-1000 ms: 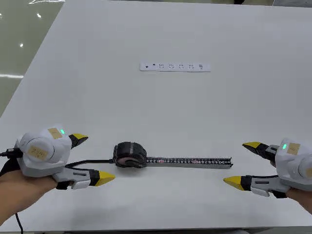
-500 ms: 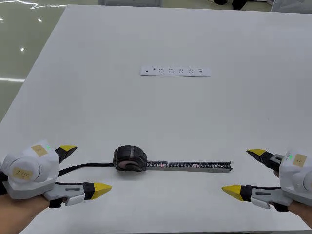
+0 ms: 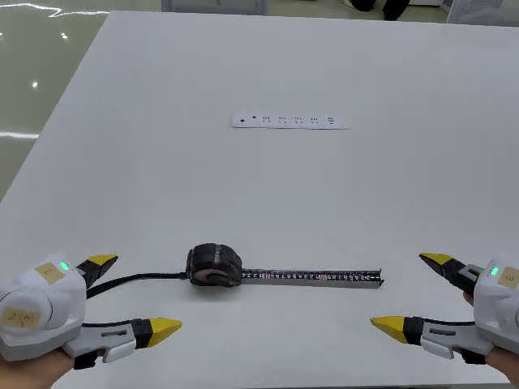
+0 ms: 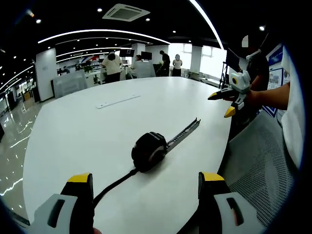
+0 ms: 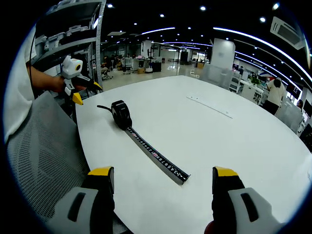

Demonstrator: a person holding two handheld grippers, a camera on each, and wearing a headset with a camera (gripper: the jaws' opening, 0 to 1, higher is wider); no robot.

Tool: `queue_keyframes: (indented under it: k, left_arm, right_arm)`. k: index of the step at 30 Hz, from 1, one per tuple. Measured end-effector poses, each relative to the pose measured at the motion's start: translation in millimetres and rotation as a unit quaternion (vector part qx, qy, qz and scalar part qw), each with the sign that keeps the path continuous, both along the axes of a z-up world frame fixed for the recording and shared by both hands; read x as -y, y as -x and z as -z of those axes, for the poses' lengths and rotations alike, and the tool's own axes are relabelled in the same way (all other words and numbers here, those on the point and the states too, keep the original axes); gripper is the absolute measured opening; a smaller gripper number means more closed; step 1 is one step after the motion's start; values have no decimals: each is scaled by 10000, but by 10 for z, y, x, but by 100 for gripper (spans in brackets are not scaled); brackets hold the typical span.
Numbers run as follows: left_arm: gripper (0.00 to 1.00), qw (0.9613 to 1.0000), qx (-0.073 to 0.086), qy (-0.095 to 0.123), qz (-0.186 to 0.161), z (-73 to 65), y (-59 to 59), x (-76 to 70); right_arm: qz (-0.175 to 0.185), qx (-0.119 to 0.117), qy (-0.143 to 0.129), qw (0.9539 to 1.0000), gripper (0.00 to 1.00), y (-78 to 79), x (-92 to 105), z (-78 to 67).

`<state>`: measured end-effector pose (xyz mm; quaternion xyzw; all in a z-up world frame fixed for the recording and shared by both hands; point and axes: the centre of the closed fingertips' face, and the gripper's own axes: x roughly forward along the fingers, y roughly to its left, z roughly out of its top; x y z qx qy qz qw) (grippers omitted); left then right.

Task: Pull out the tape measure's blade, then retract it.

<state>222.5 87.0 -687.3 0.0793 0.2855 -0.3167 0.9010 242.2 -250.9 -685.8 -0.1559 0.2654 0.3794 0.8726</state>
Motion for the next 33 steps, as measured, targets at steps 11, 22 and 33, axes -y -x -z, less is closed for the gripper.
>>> queue_keyframes:
  k: [11, 22, 33]
  left_arm:
    - [88, 9997, 112, 88, -181, -42, 85, -46]
    - [89, 9988, 130, 306, -346, -41, 182, -43]
    - [89, 9985, 141, 311, -420, -42, 255, -110]
  right_arm:
    - [146, 63, -84, 9998, 81, 112, 19, -14]
    - [258, 52, -261, 9993, 84, 229, -13, -7]
    - [335, -47, -432, 9985, 88, 343, -74, 29]
